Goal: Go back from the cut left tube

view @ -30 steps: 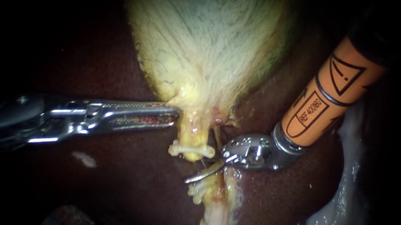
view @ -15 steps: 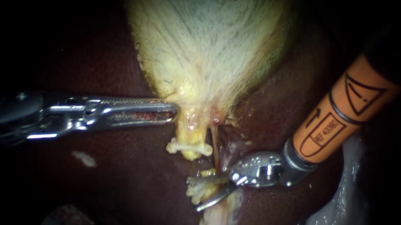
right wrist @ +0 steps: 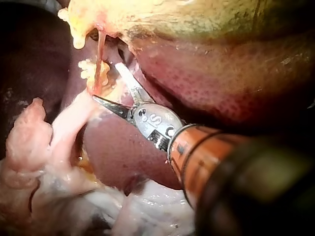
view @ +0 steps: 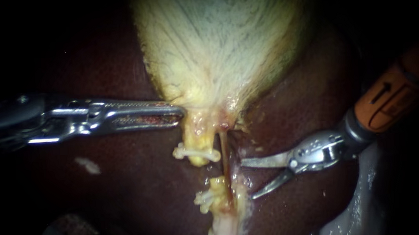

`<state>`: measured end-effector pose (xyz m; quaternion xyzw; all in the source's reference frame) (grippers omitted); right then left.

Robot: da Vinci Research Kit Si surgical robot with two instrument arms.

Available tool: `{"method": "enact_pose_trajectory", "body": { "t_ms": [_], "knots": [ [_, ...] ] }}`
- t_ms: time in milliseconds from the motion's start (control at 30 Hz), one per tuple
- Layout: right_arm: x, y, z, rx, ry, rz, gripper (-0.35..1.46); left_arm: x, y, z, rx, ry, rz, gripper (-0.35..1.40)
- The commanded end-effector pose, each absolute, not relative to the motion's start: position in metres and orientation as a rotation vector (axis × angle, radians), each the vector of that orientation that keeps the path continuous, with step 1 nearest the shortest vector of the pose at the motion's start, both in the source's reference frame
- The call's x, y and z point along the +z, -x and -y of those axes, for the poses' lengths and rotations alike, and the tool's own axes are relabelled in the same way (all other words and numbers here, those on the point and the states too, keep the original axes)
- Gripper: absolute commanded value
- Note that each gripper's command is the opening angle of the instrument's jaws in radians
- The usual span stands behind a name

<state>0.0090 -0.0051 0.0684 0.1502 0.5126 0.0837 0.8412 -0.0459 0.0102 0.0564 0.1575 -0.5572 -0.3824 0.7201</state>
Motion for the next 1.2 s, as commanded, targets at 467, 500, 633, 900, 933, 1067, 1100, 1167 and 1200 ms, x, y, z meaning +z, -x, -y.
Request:
{"method": "enact_pose_trajectory", "body": {
  "t_ms": [467,500,633,900,933,1067,1100,1167,1200],
  "knots": [
    [0.0679,-0.0089,0.0038,0.155,-0.216,-1.047,1.43,0.0571,0.0468,-0.01,-0.846,-0.341,1.231,-0.35],
    [0.0679,-0.0088,0.0038,0.155,-0.216,-1.047,1.43,0.0573,0.0471,-0.01,-0.847,-0.338,1.23,-0.35],
    [0.0678,-0.0086,0.0039,0.149,-0.213,-1.049,1.43,0.0585,0.0484,-0.0098,-0.846,-0.33,1.23,-0.35],
    [0.0677,-0.0073,0.0036,0.097,-0.19,-1.056,1.43,0.0596,0.0504,-0.0095,-0.837,-0.334,1.228,-0.35],
    [0.0677,-0.0072,0.0035,0.092,-0.187,-1.057,1.43,0.0596,0.0504,-0.0095,-0.837,-0.334,1.228,-0.35],
    [0.0677,-0.0071,0.0034,0.082,-0.181,-1.058,1.43,0.0597,0.0505,-0.0095,-0.835,-0.336,1.229,-0.35],
    [0.0677,-0.0071,0.0034,0.082,-0.181,-1.058,1.43,0.0597,0.0506,-0.0095,-0.835,-0.336,1.229,-0.35],
    [0.0677,-0.0071,0.0034,0.082,-0.181,-1.058,1.43,0.0597,0.0506,-0.0094,-0.835,-0.335,1.229,-0.35],
    [0.0677,-0.0071,0.0034,0.082,-0.181,-1.058,1.43,0.0597,0.0506,-0.0094,-0.835,-0.335,1.229,-0.35]
  ]
}}
